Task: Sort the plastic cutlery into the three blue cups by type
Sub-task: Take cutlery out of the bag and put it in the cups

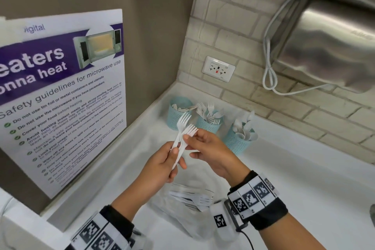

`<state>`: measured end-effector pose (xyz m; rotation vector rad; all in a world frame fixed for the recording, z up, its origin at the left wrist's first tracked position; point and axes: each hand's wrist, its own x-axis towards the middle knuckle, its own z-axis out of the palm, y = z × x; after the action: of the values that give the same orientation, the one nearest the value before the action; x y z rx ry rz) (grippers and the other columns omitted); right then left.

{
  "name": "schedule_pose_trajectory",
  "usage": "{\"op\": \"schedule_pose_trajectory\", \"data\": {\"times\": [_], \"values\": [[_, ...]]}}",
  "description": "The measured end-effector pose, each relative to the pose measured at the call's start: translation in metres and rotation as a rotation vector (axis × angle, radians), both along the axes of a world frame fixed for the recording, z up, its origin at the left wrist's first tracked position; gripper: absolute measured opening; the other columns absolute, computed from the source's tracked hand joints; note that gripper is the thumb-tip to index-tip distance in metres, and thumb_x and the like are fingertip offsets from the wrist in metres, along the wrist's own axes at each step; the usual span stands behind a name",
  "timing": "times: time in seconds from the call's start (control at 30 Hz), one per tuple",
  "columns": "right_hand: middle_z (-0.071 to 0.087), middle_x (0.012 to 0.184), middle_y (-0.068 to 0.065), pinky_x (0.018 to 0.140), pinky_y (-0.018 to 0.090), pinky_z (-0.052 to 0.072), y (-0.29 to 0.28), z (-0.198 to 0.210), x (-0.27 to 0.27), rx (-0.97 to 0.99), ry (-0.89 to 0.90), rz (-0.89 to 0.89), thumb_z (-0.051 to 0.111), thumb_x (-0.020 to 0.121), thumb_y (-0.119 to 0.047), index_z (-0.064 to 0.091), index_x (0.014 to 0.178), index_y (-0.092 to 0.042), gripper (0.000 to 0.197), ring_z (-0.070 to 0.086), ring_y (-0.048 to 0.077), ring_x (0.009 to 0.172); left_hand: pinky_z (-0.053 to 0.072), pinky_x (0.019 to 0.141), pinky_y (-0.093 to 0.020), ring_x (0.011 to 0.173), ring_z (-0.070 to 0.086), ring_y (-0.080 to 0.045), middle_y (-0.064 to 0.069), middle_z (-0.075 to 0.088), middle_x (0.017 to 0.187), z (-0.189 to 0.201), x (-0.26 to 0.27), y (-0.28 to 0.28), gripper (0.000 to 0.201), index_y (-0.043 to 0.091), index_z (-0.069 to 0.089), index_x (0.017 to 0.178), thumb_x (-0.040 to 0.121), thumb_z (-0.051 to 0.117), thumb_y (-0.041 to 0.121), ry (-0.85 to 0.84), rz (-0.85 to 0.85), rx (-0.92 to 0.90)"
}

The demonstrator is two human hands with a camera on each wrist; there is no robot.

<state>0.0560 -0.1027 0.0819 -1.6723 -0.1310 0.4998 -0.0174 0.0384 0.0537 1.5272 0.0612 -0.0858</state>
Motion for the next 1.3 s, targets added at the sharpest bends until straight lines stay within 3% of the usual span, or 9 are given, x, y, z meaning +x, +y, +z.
{"op": "schedule_pose_trajectory", "data": {"times": [0.23, 0.37, 0.47, 0.7, 0.83, 0.93, 1.1, 1.2, 1.3], "values": [[0.060, 0.073, 0.002, 0.059, 0.015, 0.051, -0.003, 0.002, 0.007, 0.220, 0.044, -0.261, 0.060, 0.092, -0.012, 0.059, 0.097, -0.008, 0.007, 0.058, 0.004, 0.058, 0.033, 0.047, -0.017, 0.048, 0.040, -0.007, 0.005, 0.059, 0.068, -0.006, 0.001, 0.003, 0.027, 0.024, 0.058, 0.111, 0.103, 0.032, 0.026, 0.029, -0.065, 0.131], [0.056, 0.061, -0.003, 0.054, 0.014, 0.049, -0.005, 0.003, 0.004, 0.186, 0.167, -0.116, 0.059, 0.094, -0.019, 0.062, 0.097, -0.007, 0.013, 0.053, 0.004, 0.054, 0.029, 0.047, -0.017, 0.047, 0.034, -0.006, 0.007, 0.043, 0.058, -0.007, -0.001, 0.003, 0.030, 0.027, 0.061, 0.107, 0.102, 0.032, 0.030, 0.078, -0.124, 0.101], [0.053, 0.061, -0.002, 0.050, 0.014, 0.046, -0.010, 0.006, 0.007, 0.161, 0.141, -0.148, 0.058, 0.095, -0.017, 0.064, 0.096, -0.007, 0.012, 0.050, 0.003, 0.050, 0.030, 0.046, -0.016, 0.048, 0.035, -0.006, 0.006, 0.045, 0.060, -0.006, -0.001, 0.004, 0.028, 0.023, 0.063, 0.105, 0.101, 0.036, 0.031, 0.072, -0.099, 0.095], [0.063, 0.079, 0.006, 0.057, 0.015, 0.054, -0.037, 0.019, 0.035, 0.285, -0.109, -0.516, 0.051, 0.098, -0.013, 0.060, 0.103, -0.005, 0.013, 0.060, 0.005, 0.052, 0.037, 0.051, -0.022, 0.052, 0.048, -0.008, 0.005, 0.060, 0.072, -0.010, 0.003, 0.009, 0.016, 0.027, 0.057, 0.109, 0.096, 0.048, 0.033, 0.057, 0.031, 0.100], [0.064, 0.105, 0.007, 0.082, 0.024, 0.056, -0.055, 0.020, 0.055, 0.320, -0.221, -0.680, 0.048, 0.099, -0.015, 0.056, 0.107, -0.010, 0.012, 0.070, 0.010, 0.068, 0.038, 0.052, -0.022, 0.051, 0.049, -0.009, 0.005, 0.060, 0.071, -0.011, 0.005, 0.010, 0.017, 0.026, 0.057, 0.111, 0.096, 0.049, 0.030, 0.055, 0.050, 0.104], [0.060, 0.117, 0.007, 0.084, 0.030, 0.052, -0.064, 0.014, 0.070, 0.278, -0.237, -0.749, 0.044, 0.100, -0.016, 0.054, 0.095, -0.018, 0.011, 0.071, 0.010, 0.076, 0.038, 0.053, -0.022, 0.052, 0.050, -0.008, 0.006, 0.060, 0.070, -0.011, 0.005, 0.009, 0.016, 0.027, 0.058, 0.109, 0.096, 0.050, 0.031, 0.049, 0.037, 0.106], [0.062, 0.118, 0.009, 0.095, 0.032, 0.050, -0.068, -0.004, 0.089, 0.179, -0.147, -0.752, 0.045, 0.099, -0.016, 0.056, 0.100, -0.014, 0.011, 0.068, 0.015, 0.086, 0.039, 0.054, -0.023, 0.053, 0.051, -0.008, 0.006, 0.060, 0.071, -0.011, 0.005, 0.012, 0.014, 0.028, 0.059, 0.106, 0.096, 0.050, 0.031, 0.048, 0.027, 0.118], [0.064, 0.119, 0.015, 0.085, 0.025, 0.053, -0.069, -0.012, 0.098, 0.127, -0.128, -0.741, 0.050, 0.097, -0.016, 0.061, 0.098, -0.011, 0.012, 0.067, 0.017, 0.091, 0.040, 0.056, -0.026, 0.055, 0.052, -0.008, 0.007, 0.061, 0.071, -0.011, 0.006, 0.014, 0.014, 0.031, 0.059, 0.105, 0.095, 0.050, 0.032, 0.047, 0.033, 0.124], [0.064, 0.122, 0.008, 0.074, 0.018, 0.049, -0.069, -0.014, 0.102, 0.085, -0.113, -0.683, 0.056, 0.094, -0.021, 0.048, 0.133, -0.010, 0.042, 0.068, 0.010, 0.093, 0.041, 0.057, -0.025, 0.056, 0.052, -0.008, 0.006, 0.061, 0.073, -0.012, 0.005, 0.015, 0.014, 0.030, 0.060, 0.105, 0.095, 0.050, 0.030, 0.051, 0.032, 0.122]]}}
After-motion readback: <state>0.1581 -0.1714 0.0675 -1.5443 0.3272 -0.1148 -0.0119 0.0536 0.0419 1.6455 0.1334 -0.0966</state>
